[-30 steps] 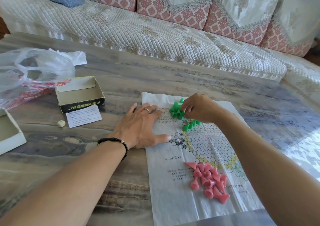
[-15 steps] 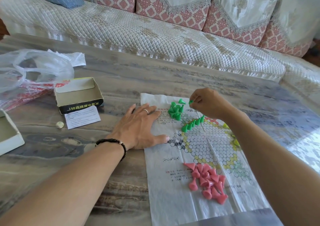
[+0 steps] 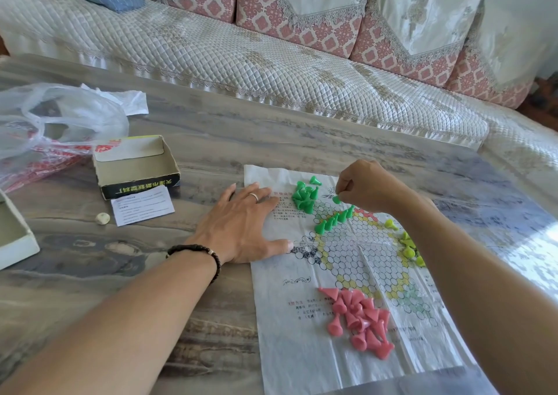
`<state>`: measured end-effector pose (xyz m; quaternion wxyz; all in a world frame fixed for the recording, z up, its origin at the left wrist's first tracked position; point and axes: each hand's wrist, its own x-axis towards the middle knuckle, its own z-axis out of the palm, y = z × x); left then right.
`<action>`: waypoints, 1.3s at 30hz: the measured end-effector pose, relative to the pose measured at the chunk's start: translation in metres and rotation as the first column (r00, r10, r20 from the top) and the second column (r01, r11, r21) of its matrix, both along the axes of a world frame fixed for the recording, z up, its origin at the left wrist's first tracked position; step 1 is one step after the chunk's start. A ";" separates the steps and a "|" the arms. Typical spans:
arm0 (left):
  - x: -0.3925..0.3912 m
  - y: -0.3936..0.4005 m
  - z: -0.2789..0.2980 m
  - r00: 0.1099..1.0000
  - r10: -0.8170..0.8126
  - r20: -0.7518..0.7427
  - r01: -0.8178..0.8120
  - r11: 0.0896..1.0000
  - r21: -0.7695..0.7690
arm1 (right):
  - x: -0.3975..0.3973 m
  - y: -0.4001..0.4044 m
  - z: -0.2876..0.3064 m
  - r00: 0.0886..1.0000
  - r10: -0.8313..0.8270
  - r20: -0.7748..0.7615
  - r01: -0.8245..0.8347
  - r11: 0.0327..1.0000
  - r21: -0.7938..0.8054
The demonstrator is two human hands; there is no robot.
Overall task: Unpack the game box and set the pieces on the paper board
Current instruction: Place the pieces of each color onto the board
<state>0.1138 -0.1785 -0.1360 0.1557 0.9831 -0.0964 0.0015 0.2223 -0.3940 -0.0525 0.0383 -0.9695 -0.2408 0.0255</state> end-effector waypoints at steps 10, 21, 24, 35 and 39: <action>0.001 0.000 0.000 1.000 -0.002 0.010 0.002 1.000 -0.004 | 0.008 0.002 -0.010 1.000 -0.020 -0.024 0.018 0.996 -0.085; 0.001 0.000 -0.001 1.000 -0.002 0.012 0.002 1.000 -0.005 | 0.012 -0.002 -0.016 1.000 -0.008 -0.008 0.008 1.000 -0.013; 0.001 0.000 -0.001 1.000 -0.002 0.008 0.002 1.000 0.000 | 0.017 0.002 -0.015 0.999 -0.002 0.053 -0.001 0.999 0.044; 0.001 -0.001 0.001 1.000 0.007 0.015 -0.006 1.000 -0.022 | 0.037 0.023 -0.036 1.000 0.009 -0.008 -0.008 0.993 0.120; 0.000 -0.001 0.001 1.000 0.005 0.021 -0.004 1.000 -0.018 | 0.041 0.022 -0.039 1.000 0.002 0.011 -0.004 0.992 0.123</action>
